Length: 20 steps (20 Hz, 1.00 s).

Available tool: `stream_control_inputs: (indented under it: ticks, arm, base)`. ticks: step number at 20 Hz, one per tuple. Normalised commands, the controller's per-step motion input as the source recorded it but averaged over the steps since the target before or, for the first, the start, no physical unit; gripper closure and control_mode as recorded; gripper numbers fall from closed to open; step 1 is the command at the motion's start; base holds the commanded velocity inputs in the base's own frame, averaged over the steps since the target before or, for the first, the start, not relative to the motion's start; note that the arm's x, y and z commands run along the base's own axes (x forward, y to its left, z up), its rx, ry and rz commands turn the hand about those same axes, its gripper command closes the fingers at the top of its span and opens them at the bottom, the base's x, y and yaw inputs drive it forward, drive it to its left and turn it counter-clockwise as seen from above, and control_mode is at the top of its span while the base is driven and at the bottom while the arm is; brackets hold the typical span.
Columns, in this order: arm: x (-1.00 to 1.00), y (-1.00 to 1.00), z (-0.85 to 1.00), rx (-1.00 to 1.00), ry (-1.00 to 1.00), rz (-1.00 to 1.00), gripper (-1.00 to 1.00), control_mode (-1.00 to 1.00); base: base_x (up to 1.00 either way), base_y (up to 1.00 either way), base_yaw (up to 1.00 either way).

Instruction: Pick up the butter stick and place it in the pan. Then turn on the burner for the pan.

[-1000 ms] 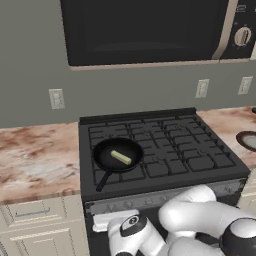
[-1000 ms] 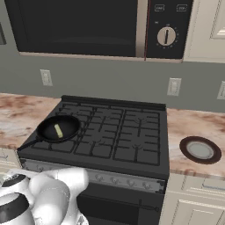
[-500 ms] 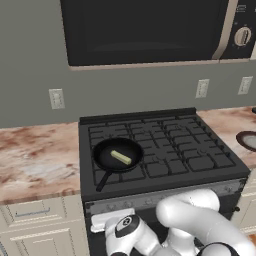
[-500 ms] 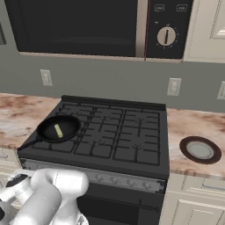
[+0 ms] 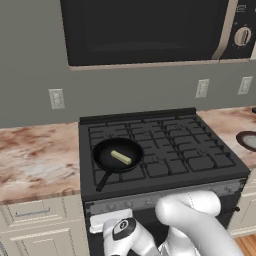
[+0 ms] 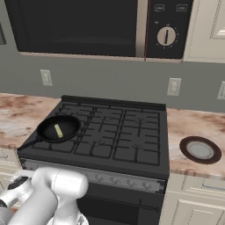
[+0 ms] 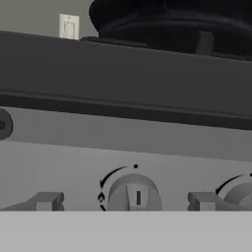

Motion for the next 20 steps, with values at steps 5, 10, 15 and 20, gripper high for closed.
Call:
stream_control_inputs:
  ticks: [5, 10, 15, 20]
  arm:
    - [0.23, 0.00, -0.09, 0.00, 0.00, 0.00, -1.00, -1.00]
    - [0.20, 0.00, -0.10, 0.00, 0.00, 0.00, -1.00, -1.00]
    - [0.07, 0.01, -0.18, 0.00, 0.00, 0.00, -1.00, -1.00]
    - [0.17, 0.00, -0.17, 0.00, 0.00, 0.00, 1.00, -1.00]
  base:
    - [0.00, 0.00, 0.00]
    - [0.00, 0.00, 0.00]
    - [0.00, 0.00, 0.00]
    - [0.00, 0.00, 0.00]
